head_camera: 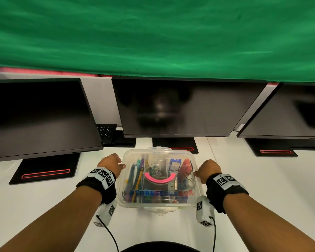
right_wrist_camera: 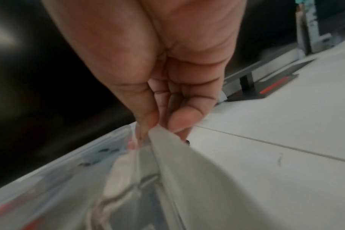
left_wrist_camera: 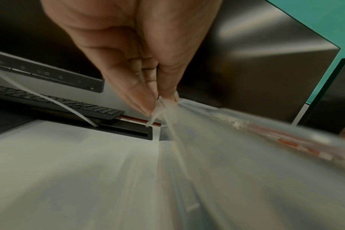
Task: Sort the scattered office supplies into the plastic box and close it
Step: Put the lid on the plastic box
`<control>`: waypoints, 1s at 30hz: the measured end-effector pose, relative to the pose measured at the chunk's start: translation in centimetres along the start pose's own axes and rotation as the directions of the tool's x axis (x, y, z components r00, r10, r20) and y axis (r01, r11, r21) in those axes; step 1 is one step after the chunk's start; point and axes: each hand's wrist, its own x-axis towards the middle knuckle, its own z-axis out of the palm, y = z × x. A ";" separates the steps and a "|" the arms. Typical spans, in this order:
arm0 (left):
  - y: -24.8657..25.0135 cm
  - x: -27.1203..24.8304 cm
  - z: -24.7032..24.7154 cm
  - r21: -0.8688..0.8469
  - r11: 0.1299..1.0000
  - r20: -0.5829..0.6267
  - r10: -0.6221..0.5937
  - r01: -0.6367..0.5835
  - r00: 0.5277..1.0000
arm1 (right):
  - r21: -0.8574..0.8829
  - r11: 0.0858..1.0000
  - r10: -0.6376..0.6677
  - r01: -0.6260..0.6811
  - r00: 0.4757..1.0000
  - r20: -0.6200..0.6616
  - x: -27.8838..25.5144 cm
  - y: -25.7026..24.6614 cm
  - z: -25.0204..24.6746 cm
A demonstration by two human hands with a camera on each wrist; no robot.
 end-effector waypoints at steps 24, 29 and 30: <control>3.4 -8.3 4.6 0.476 0.601 0.401 0.501 -0.642 0.767 | -0.340 0.763 -0.460 0.550 0.831 0.312 0.3 -8.5 -0.6; 3.6 -8.3 5.2 0.549 0.555 0.418 0.466 -0.625 0.780 | -0.339 0.760 -0.459 0.554 0.828 0.323 2.0 -9.3 0.0; 3.7 -8.3 5.3 0.559 0.550 0.421 0.457 -0.621 0.783 | -0.343 0.760 -0.456 0.552 0.829 0.322 2.3 -9.4 0.0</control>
